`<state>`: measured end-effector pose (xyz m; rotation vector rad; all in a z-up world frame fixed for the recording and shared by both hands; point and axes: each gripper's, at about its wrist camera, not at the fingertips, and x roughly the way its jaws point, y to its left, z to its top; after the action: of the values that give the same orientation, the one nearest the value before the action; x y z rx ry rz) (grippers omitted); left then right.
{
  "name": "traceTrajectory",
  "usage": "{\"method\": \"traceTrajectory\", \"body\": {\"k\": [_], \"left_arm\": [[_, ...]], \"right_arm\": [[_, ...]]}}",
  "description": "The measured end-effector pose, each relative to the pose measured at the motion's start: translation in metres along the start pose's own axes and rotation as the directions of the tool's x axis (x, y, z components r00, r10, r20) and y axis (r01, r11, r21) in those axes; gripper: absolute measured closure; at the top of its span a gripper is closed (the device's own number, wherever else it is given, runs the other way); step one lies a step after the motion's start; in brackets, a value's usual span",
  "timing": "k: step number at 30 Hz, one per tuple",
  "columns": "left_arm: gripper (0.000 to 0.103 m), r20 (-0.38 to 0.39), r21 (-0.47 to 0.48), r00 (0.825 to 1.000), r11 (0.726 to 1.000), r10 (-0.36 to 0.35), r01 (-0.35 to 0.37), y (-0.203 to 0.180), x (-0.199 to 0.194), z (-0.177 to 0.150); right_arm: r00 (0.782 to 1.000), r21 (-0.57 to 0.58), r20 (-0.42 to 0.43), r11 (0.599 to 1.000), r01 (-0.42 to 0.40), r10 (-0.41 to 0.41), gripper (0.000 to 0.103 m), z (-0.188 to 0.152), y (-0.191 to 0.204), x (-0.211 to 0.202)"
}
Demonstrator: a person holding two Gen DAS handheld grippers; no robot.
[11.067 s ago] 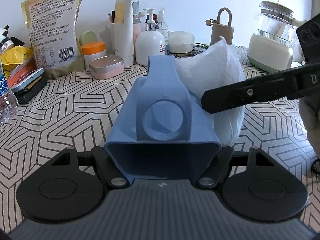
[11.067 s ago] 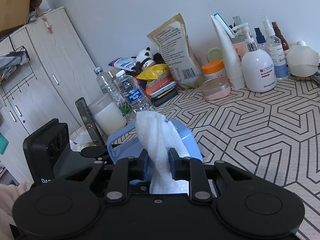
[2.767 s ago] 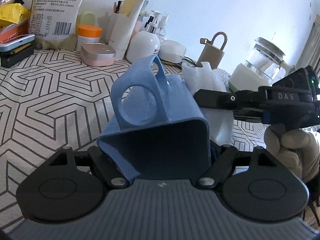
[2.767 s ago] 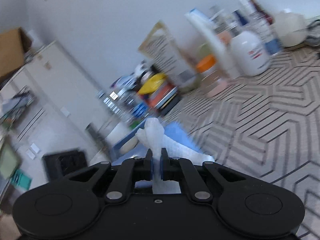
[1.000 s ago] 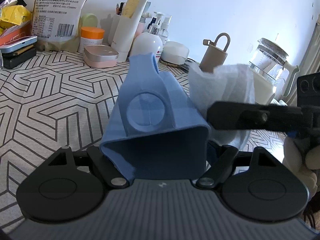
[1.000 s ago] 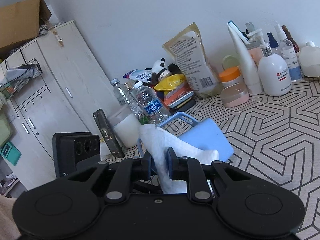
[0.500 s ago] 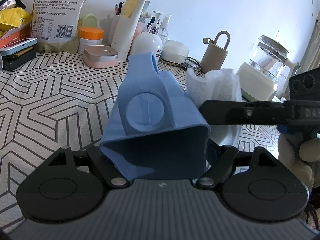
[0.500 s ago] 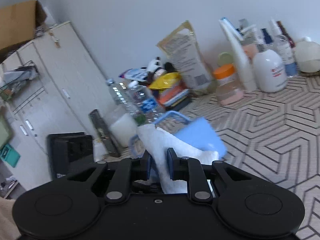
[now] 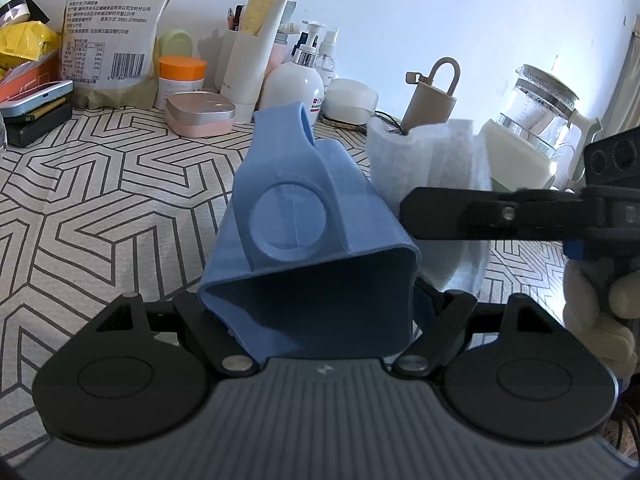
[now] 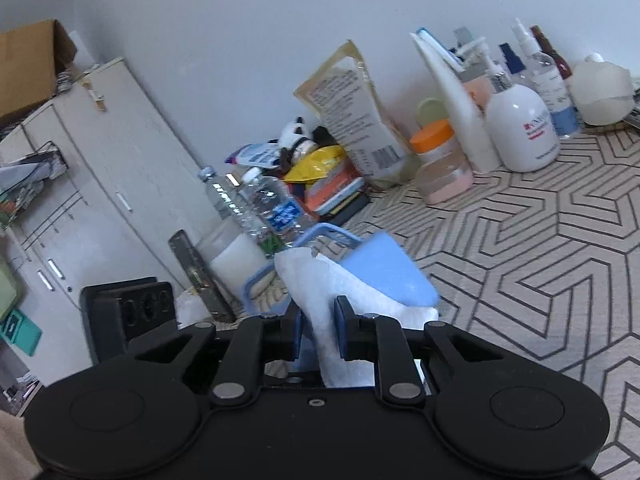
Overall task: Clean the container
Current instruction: 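Rub the wipe over the container's turned side wall with the right tool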
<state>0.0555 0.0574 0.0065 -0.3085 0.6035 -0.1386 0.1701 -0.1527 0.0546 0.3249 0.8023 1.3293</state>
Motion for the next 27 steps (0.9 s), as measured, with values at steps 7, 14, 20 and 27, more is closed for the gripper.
{"method": "traceTrajectory", "body": {"k": [7, 14, 20, 27], "left_arm": [[0.022, 0.000, 0.003, 1.000, 1.000, 0.003, -0.003, -0.001, 0.001, 0.001], [0.021, 0.000, 0.001, 1.000, 1.000, -0.002, 0.002, -0.001, 0.000, 0.000], [0.021, 0.001, -0.004, 1.000, 1.000, -0.008, 0.008, 0.001, -0.001, 0.000], [0.020, 0.000, -0.002, 1.000, 1.000, -0.010, 0.010, -0.001, -0.002, 0.000]], "right_arm": [[0.998, -0.045, -0.015, 0.997, -0.058, 0.057, 0.080, 0.000, 0.010, -0.001], [1.000, -0.019, -0.009, 1.000, -0.021, 0.021, 0.081, 0.001, 0.002, -0.001], [1.000, -0.022, 0.003, 1.000, 0.004, -0.004, 0.080, 0.000, 0.001, 0.000], [0.999, -0.050, 0.001, 0.998, -0.044, 0.044, 0.080, -0.002, 0.010, -0.002]]}}
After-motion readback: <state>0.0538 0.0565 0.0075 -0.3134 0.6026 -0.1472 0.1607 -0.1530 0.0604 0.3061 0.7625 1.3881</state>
